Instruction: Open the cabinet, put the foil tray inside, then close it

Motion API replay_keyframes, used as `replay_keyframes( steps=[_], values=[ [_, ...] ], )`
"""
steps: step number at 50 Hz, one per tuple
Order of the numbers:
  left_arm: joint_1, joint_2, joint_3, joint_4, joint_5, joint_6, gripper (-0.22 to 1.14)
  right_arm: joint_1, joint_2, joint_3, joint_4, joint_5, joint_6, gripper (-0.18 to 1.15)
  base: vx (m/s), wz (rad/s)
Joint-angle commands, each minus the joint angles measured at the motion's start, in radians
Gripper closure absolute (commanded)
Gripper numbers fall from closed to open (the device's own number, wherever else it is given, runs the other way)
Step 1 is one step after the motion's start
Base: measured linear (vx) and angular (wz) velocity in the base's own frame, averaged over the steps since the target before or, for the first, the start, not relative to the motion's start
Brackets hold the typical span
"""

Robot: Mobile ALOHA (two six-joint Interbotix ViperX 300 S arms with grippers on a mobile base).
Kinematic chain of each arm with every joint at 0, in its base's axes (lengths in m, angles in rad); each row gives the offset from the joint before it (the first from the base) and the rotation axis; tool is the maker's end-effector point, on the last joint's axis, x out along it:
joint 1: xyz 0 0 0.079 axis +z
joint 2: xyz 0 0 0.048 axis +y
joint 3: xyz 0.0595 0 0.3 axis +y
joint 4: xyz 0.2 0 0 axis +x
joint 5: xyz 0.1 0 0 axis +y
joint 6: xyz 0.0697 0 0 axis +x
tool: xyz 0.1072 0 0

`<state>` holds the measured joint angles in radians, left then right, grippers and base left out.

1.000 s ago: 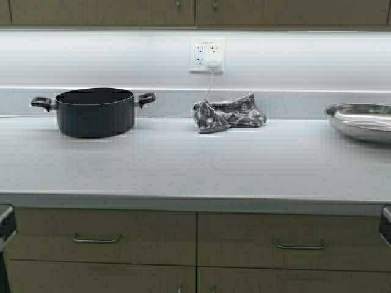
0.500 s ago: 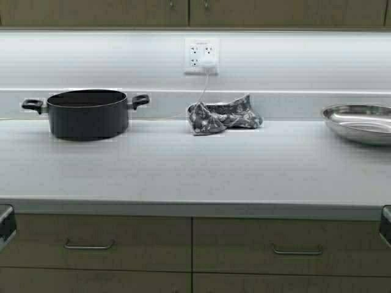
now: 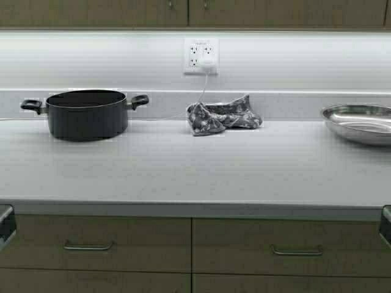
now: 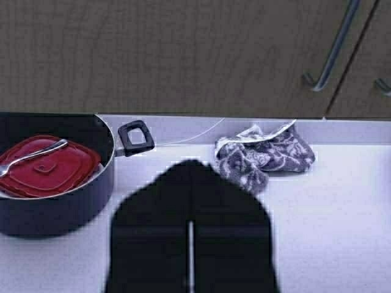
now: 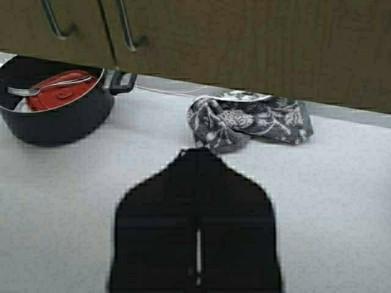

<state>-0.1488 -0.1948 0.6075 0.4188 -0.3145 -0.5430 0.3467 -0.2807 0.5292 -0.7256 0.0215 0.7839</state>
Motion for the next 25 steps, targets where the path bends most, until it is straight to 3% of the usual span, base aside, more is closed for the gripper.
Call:
replay_keyframes(
  steps=[1,25],
  values=[
    [0.0,-0.026,-0.017,-0.002,-0.008,0.002,0.87,0.002,-0.015,-0.015,-0.002,-0.006,0.0,0.9,0.0,0.0],
    [0.0,-0.026,-0.014,0.0,-0.008,0.003,0.87,0.002,-0.015,-0.015,-0.002,-0.002,-0.002,0.9,0.0,0.0]
  ],
)
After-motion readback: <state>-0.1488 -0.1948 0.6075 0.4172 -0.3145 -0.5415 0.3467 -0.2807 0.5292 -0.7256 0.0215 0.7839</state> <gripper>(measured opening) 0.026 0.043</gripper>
